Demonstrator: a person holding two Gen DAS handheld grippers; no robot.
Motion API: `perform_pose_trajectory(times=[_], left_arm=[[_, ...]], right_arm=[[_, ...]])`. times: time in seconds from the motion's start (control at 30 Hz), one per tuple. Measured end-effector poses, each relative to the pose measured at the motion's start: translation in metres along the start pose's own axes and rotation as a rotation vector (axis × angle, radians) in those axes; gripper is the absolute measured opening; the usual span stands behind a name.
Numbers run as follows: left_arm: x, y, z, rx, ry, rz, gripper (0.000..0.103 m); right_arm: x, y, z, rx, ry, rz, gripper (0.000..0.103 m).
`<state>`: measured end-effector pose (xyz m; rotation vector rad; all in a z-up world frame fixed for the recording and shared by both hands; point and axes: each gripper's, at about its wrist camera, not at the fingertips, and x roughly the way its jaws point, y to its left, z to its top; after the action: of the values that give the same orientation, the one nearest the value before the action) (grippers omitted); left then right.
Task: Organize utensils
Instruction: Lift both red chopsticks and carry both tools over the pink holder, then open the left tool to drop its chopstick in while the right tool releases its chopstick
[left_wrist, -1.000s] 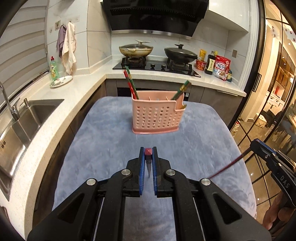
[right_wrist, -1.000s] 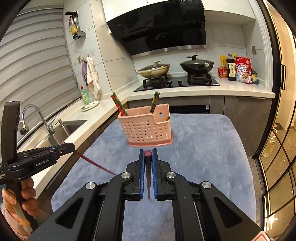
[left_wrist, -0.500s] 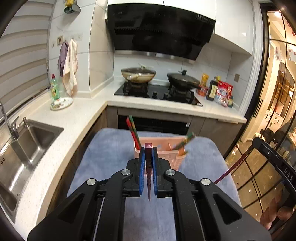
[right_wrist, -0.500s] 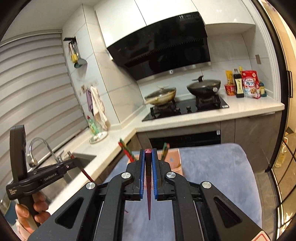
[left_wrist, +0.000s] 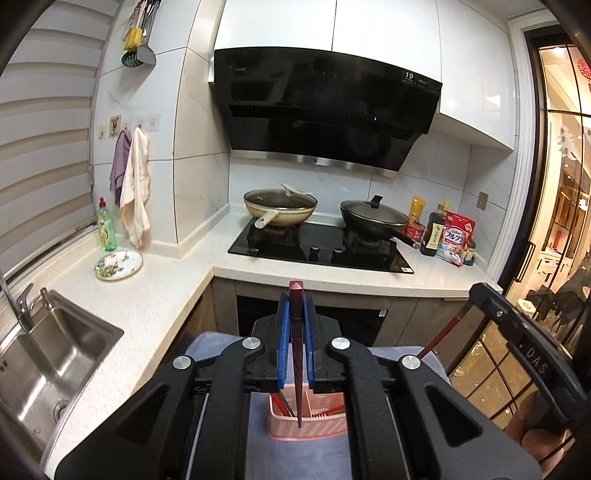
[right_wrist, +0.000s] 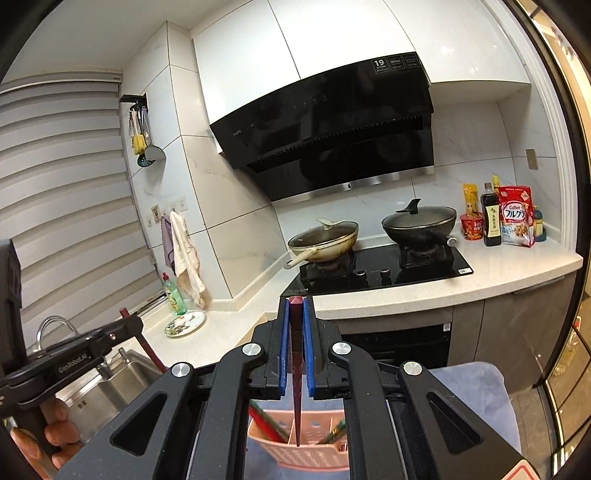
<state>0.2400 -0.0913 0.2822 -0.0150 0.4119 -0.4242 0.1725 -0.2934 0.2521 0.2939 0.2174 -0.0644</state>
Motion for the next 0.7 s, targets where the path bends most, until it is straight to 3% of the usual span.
perform_pose_trajectory(times=[0.3, 0.7], left_arm=[[0.041, -0.001, -0.004, 0.019, 0.001, -0.002, 0.007], [0.083, 0.005, -0.035, 0.005, 0.085, -0.001, 0.007]], right_arm=[[0.050, -0.010, -0.020, 0.001, 0.067, -0.015, 0.007], [0.089, -0.015, -0.059, -0.012, 0.171, -0.034, 0.007]])
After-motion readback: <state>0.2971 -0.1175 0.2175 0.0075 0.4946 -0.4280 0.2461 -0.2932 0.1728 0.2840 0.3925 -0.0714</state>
